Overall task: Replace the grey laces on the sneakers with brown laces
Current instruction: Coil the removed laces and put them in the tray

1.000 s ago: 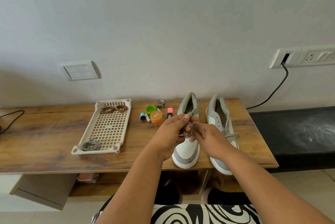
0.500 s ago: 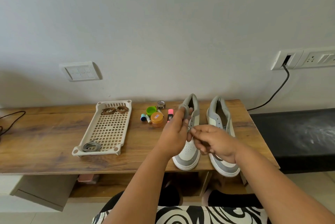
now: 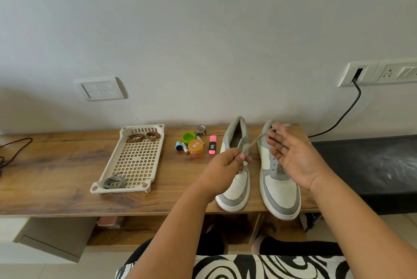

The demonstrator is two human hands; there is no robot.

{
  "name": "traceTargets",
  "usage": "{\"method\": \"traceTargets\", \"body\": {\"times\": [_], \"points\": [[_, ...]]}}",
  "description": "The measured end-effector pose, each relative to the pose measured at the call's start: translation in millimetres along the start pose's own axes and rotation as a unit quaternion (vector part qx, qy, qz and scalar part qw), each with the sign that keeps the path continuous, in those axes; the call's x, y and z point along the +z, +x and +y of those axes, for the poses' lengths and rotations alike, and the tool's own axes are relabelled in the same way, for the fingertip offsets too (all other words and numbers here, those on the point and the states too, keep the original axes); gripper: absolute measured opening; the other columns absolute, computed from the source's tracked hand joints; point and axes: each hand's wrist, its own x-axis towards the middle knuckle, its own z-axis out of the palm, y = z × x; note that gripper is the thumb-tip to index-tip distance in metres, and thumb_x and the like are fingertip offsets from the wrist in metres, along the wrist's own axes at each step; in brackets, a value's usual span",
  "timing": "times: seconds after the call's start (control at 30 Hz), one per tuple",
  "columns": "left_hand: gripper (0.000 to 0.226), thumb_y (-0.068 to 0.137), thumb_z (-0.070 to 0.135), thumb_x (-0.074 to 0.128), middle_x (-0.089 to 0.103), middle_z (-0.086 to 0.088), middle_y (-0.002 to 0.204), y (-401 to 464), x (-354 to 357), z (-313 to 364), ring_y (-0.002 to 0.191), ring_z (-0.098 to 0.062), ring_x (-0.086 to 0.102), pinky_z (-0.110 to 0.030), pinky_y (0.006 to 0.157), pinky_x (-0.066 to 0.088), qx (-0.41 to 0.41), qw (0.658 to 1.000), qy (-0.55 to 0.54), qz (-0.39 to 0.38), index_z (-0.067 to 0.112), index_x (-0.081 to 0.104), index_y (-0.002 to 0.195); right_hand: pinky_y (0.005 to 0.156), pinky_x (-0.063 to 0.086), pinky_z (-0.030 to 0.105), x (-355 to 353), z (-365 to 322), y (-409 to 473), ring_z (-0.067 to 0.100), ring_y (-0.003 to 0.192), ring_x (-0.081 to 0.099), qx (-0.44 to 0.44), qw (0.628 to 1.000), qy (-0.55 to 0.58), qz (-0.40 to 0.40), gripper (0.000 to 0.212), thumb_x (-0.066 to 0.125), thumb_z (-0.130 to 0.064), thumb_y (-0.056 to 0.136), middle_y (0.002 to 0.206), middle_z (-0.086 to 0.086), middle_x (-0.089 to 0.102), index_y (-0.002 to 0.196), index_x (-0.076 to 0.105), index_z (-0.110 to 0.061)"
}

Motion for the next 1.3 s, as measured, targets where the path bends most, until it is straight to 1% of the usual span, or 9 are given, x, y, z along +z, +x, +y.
{"method": "traceTargets", "body": {"times": [0.13, 0.27, 0.4, 0.6, 0.73, 0.83, 1.0, 1.13, 1.3], "points": [[0.028, 0.106, 0.023, 0.042, 0.046, 0.008, 0.070, 1, 0, -2, 0.065, -0.005, 0.042, -0.018, 0.067, 0.039, -0.007, 1.000, 0.009, 0.012, 0.009, 0.067, 0.106, 0.104, 0.043, 0.034, -1, 15, 3, 0.010, 0.122, 0.053, -0.046, 0.977, -0.205, 0.031, 0.041, 0.060, -0.015, 0.095, 0.134, -0.004, 0.056, 0.133, 0.054, -0.028], [0.028, 0.105, 0.021, 0.043, 0.047, 0.012, 0.065, 1, 2, -1, 0.060, 0.000, 0.043, -0.015, 0.064, 0.039, -0.008, 1.000, -0.002, 0.009, 0.005, 0.066, 0.106, 0.089, 0.049, 0.025, 9, 28, -4, 0.003, 0.116, 0.052, -0.083, 0.895, -0.435, -0.048, 0.047, 0.058, -0.005, 0.093, 0.124, -0.007, 0.057, 0.120, 0.060, -0.043], [0.029, 0.106, 0.020, 0.040, 0.045, 0.006, 0.065, 2, 2, 1, 0.058, -0.002, 0.040, -0.013, 0.058, 0.036, -0.013, 0.998, -0.061, -0.001, 0.005, 0.065, 0.103, 0.087, 0.053, 0.041, 23, 42, -9, 0.021, 0.096, 0.065, -0.106, 0.855, -0.498, -0.100, 0.016, 0.057, -0.023, 0.097, 0.101, 0.002, 0.069, 0.104, 0.062, -0.036], [0.030, 0.106, 0.020, 0.037, 0.067, 0.003, 0.080, 0, 0, 9, 0.074, -0.012, 0.056, -0.024, 0.064, 0.036, -0.043, 0.955, -0.292, 0.041, 0.012, 0.066, 0.110, 0.069, 0.047, 0.024, 35, 50, -16, 0.007, 0.062, 0.056, -0.074, 0.858, -0.487, -0.149, 0.026, 0.040, -0.018, 0.104, 0.071, -0.003, 0.065, 0.094, 0.056, -0.037], [0.032, 0.107, 0.017, 0.033, 0.073, 0.008, 0.113, 0, 0, 11, 0.106, -0.007, 0.062, -0.022, 0.071, 0.045, -0.027, 0.966, -0.241, 0.093, 0.021, 0.060, 0.125, 0.059, 0.045, 0.023, 39, 51, -20, 0.011, 0.056, 0.052, -0.033, 0.845, -0.497, -0.195, 0.023, 0.039, -0.027, 0.106, 0.062, -0.003, 0.062, 0.100, 0.061, -0.027], [0.026, 0.107, 0.015, 0.035, 0.069, 0.014, 0.113, 0, 2, 4, 0.087, -0.004, 0.060, -0.020, 0.068, 0.051, 0.016, 0.990, -0.074, 0.118, 0.021, 0.055, 0.122, 0.056, 0.043, 0.027, 43, 44, -23, 0.013, 0.051, 0.047, -0.019, 0.859, -0.474, -0.194, 0.032, 0.039, -0.033, 0.106, 0.057, -0.002, 0.058, 0.086, 0.059, -0.017], [0.018, 0.093, 0.037, 0.038, 0.057, 0.006, 0.078, 4, 6, -8, 0.079, -0.022, 0.053, -0.056, 0.088, 0.047, 0.028, 0.994, 0.087, 0.055, 0.035, 0.051, 0.081, 0.050, 0.037, 0.024, 41, 26, -27, 0.011, 0.044, 0.037, 0.053, 0.957, -0.260, -0.117, 0.036, 0.043, -0.029, 0.104, 0.050, 0.001, 0.047, 0.076, 0.056, -0.011], [0.022, 0.103, 0.030, 0.040, 0.059, -0.001, 0.087, 1, 9, -4, 0.086, -0.023, 0.054, -0.050, 0.090, 0.047, 0.028, 0.991, 0.129, -0.020, 0.012, 0.053, 0.100, 0.044, 0.032, 0.020, 27, 12, -17, 0.007, 0.039, 0.030, 0.119, 0.989, -0.050, -0.075, 0.033, 0.049, -0.026, 0.099, 0.047, -0.003, 0.040, 0.069, 0.054, -0.013], [0.025, 0.106, 0.026, 0.041, 0.050, 0.004, 0.077, 0, 13, -2, 0.074, -0.012, 0.046, -0.034, 0.075, 0.044, -0.002, 0.990, 0.132, -0.057, 0.015, 0.062, 0.097, 0.047, 0.045, 0.018, 15, 11, -9, 0.005, 0.046, 0.049, 0.117, 0.992, 0.035, -0.020, 0.028, 0.050, -0.026, 0.100, 0.064, 0.000, 0.061, 0.089, 0.068, -0.007]]}}
